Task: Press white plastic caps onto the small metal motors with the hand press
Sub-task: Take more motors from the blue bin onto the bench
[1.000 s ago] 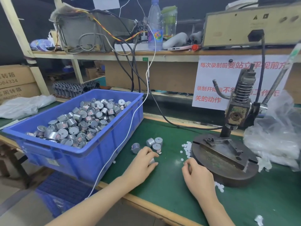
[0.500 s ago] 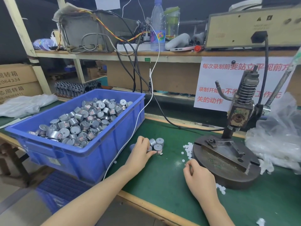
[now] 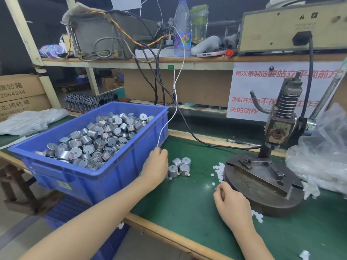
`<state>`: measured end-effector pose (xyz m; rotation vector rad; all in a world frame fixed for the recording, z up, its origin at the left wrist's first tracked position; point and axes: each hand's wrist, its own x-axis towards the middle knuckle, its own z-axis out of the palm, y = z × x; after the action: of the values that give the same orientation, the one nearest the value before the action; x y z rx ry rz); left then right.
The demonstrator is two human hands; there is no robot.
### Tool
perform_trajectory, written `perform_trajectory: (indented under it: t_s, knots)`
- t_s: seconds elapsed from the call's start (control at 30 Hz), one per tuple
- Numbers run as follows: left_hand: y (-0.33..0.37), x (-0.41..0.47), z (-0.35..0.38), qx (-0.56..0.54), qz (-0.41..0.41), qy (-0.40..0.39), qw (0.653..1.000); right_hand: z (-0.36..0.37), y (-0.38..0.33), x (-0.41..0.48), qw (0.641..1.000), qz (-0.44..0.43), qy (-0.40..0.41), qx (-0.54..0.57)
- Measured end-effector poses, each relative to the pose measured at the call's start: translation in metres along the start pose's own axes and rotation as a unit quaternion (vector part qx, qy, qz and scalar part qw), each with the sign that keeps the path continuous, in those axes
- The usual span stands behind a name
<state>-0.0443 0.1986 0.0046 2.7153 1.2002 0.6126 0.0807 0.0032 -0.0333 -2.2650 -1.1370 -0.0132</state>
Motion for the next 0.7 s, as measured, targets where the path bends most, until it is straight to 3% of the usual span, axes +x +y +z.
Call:
perform_trajectory:
  t_s: [0.1,0.17,0.4,0.7]
  knots:
    - [-0.012,0.003,-0.002,0.027,-0.075,-0.15,0.985,0.0,0.0,0.0,1.0,0.001,-0.002,-0.004]
    - [-0.018,0.004,0.0,0.004,-0.087,-0.165,0.982,0.0,0.0,0.0,1.0,0.001,-0.004,-0.004]
    - [-0.016,0.002,0.01,-0.077,-0.064,-0.033,0.994,0.0,0.0,0.001,1.0,0.001,-0.004,-0.008]
    - [-0.018,-0.007,0.031,-0.125,-0.019,-0.003,0.992,0.001,0.001,0.002,1.0,-0.001,0.005,-0.005]
